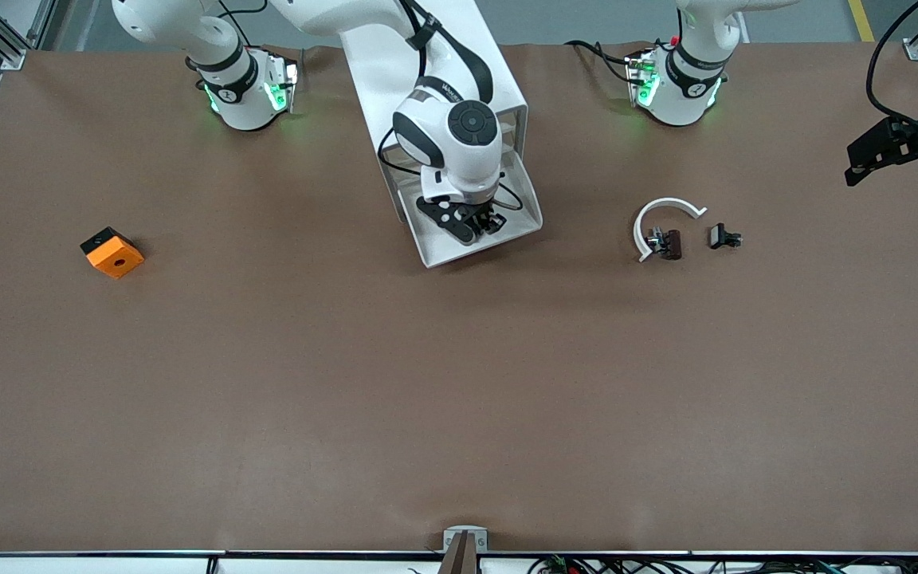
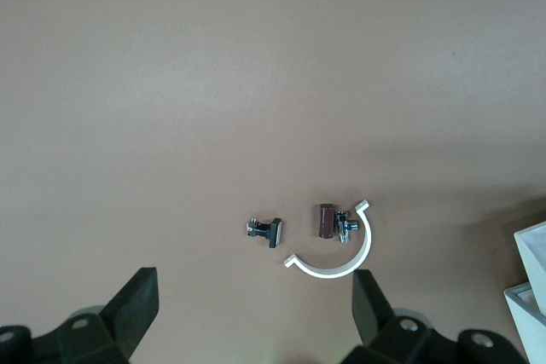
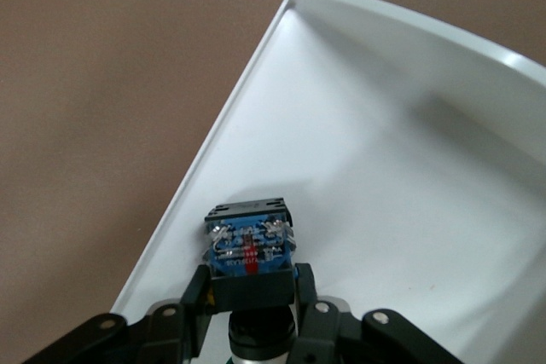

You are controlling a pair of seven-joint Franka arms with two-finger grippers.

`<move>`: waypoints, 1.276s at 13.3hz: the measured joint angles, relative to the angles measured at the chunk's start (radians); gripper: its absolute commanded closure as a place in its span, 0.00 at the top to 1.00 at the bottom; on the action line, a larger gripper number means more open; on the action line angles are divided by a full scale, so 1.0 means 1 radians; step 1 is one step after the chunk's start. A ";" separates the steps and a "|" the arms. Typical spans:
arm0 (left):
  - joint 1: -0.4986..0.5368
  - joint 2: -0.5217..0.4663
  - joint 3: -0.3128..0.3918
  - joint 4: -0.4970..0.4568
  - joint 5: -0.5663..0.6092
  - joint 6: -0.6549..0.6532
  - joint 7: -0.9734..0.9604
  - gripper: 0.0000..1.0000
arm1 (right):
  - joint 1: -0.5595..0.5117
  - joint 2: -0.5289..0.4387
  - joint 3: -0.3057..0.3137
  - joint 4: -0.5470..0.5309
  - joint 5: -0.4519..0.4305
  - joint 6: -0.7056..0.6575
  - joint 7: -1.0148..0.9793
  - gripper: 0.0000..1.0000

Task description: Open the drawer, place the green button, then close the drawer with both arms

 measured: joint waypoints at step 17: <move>-0.004 0.000 0.000 0.000 0.000 -0.023 0.000 1.00 | -0.362 -0.101 -0.038 0.204 -0.042 -0.368 -0.698 1.00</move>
